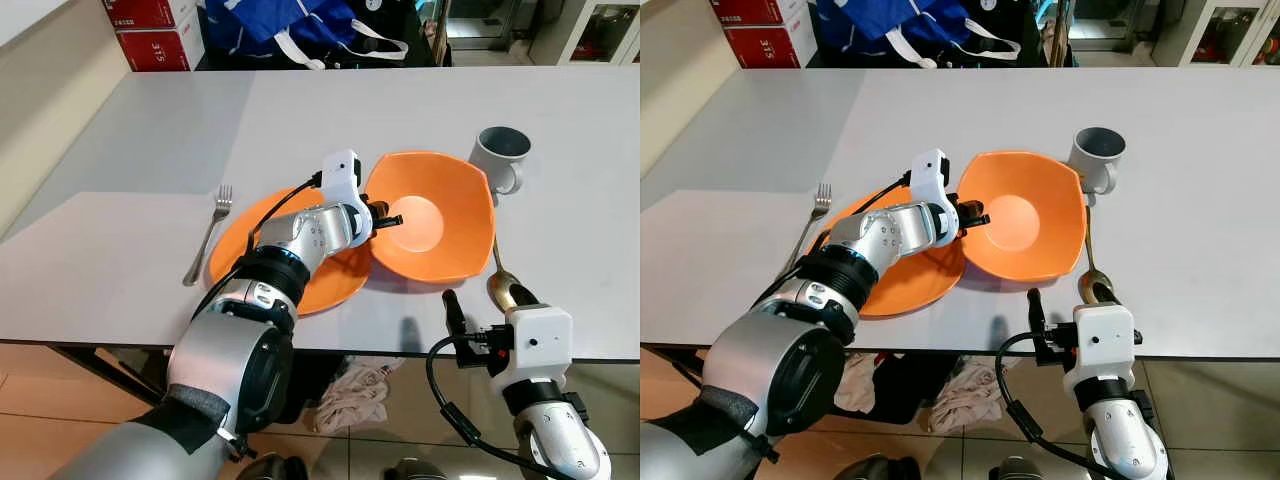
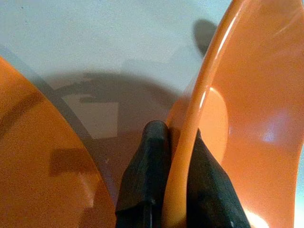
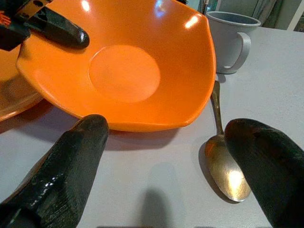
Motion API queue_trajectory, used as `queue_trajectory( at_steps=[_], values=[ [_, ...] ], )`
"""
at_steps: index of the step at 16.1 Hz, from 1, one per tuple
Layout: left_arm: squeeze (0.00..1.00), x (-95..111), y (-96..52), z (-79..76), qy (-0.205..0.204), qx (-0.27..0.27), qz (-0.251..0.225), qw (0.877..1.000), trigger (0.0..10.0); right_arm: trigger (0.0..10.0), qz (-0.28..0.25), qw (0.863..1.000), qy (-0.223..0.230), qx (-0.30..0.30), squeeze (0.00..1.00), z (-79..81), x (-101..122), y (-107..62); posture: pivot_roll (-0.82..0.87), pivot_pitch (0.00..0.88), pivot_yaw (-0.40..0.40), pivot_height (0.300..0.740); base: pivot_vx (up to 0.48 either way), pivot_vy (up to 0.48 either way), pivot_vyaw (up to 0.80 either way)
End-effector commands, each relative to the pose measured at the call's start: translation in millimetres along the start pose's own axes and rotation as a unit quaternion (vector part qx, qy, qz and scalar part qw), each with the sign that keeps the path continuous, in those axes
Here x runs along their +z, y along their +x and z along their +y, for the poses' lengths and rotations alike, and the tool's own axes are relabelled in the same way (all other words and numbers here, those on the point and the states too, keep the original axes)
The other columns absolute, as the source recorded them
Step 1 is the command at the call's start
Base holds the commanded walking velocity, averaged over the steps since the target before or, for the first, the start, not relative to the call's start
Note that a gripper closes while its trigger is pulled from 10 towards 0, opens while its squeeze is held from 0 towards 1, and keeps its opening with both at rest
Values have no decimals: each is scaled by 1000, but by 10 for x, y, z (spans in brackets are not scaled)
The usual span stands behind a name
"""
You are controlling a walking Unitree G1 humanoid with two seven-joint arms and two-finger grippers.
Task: Setting the table
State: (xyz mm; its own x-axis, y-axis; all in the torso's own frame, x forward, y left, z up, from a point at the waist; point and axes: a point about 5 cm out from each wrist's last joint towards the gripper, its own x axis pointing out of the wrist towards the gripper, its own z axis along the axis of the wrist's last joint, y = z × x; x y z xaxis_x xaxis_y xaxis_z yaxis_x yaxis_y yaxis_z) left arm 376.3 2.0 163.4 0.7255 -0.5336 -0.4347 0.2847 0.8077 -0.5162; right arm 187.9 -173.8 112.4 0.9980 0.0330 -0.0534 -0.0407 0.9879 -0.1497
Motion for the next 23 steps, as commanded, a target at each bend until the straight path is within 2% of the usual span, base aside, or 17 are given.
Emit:
queue_trajectory(
  at_steps=[1,4,5,6,23],
  values=[
    [0,-95,51,-138,13,1,17,1000,10000,10000,7,1000,4,9,0,29,-13,-4,-282,68,75,727,0,0,0],
    [0,-82,54,-129,14,8,15,1000,10000,10000,8,1000,4,11,0,27,-11,1,-283,68,75,727,0,0,0],
    [310,-68,54,-137,13,6,12,1000,10000,10000,8,1000,4,11,0,30,-14,1,-283,68,75,727,0,0,0],
    [1000,-62,55,-136,13,8,11,1000,10000,10000,8,1000,4,11,0,34,-15,2,-284,68,75,727,0,0,0],
    [1000,-61,57,-137,8,10,12,1000,10000,10000,9,1000,4,12,0,37,-15,3,-284,69,76,727,0,0,0]
  ],
)
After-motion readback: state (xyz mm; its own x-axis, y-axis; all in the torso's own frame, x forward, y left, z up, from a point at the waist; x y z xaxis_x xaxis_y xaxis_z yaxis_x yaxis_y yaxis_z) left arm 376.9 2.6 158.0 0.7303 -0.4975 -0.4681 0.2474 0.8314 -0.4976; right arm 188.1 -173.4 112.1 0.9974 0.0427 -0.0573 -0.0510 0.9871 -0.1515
